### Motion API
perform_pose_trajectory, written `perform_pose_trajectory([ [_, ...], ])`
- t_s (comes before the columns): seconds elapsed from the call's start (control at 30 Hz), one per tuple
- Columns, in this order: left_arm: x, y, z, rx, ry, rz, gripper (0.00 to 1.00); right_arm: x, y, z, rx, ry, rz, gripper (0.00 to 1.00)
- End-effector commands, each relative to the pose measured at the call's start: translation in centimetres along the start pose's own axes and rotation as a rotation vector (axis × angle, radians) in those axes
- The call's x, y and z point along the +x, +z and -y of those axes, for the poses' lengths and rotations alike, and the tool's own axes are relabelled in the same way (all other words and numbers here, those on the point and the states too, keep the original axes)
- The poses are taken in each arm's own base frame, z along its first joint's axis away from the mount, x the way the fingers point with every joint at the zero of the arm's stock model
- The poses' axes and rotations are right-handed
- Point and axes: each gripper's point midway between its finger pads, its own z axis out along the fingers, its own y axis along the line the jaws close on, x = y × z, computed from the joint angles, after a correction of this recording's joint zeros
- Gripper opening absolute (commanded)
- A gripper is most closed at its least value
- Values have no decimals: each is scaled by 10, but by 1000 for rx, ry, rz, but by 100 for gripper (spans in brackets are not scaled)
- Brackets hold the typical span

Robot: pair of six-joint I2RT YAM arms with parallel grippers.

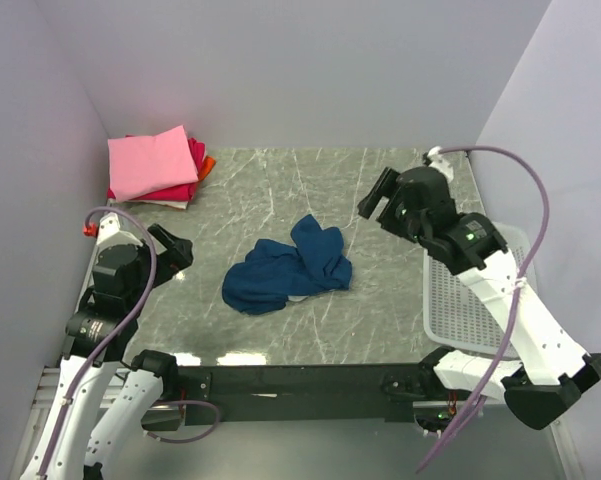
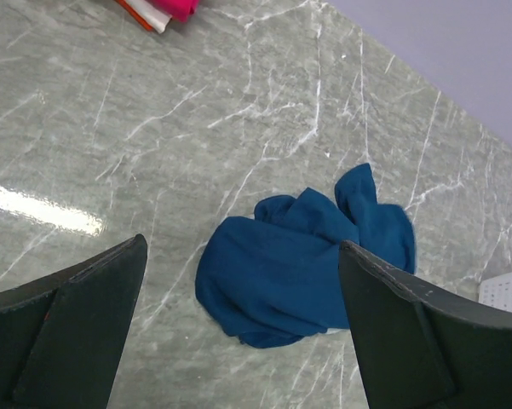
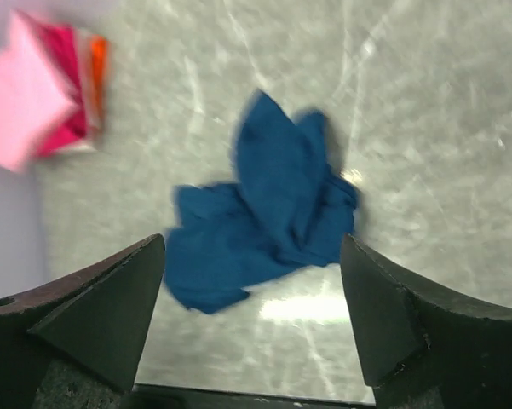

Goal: Fold and stack the t-shirts
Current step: Move the tshirt to the center of the board, then flatten the tshirt out

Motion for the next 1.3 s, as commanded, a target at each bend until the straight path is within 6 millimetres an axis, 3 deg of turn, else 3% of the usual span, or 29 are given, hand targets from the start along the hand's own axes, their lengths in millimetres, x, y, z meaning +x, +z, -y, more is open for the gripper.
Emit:
perform_pose_trajectory([
  [0.0,9,11,7,24,-36,-30,99,26,16,22,62,-39,-58,90],
  [0.3,32,46,27,74,-67,-148,99,112,78,20,21,-75,-316,84],
  [0.53,50,78,45,139,-69,-227,99,161,121,27,86,-199,-486,79],
  [0.63,70,95,50,169,-89,-295,99,180,137,27,98,-231,-538,79],
  [0.7,79,103,64,230,-89,-333,98,191,148,30,119,-241,-564,79],
  [0.73,90,113,61,204,-77,-369,98,194,151,31,123,-244,-573,79],
  [0.9,100,144,69,164,-30,-414,98,207,168,33,133,-268,-606,77],
  [0.97,109,158,75,161,-23,-448,98,214,170,35,135,-277,-638,68],
  [1.03,122,171,79,147,-11,-493,98,217,171,37,143,-286,-654,62],
  [1.13,141,188,84,129,9,-565,97,221,169,39,137,-278,-665,59],
  [1.27,167,196,89,127,40,-646,92,225,163,44,129,-264,-667,55],
])
